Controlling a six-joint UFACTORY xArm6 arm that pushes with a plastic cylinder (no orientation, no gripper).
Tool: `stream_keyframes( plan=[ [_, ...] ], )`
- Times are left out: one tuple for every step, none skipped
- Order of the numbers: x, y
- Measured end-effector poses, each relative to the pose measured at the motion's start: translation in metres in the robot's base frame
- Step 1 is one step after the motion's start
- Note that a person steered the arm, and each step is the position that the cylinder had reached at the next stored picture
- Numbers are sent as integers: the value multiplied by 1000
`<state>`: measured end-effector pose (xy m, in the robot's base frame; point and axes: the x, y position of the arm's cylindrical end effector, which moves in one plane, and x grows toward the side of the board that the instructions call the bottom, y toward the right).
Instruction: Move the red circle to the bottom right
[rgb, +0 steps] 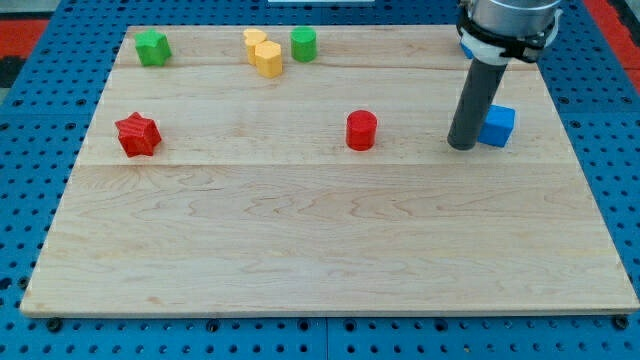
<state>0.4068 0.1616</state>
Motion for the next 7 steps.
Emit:
stream_keyframes(
  plan=[
    [-30,-10],
    [-42,-13],
    [-42,-13],
    [-42,-14],
    [-42,-19],
    [-42,-25],
    [-42,-33]
  ],
)
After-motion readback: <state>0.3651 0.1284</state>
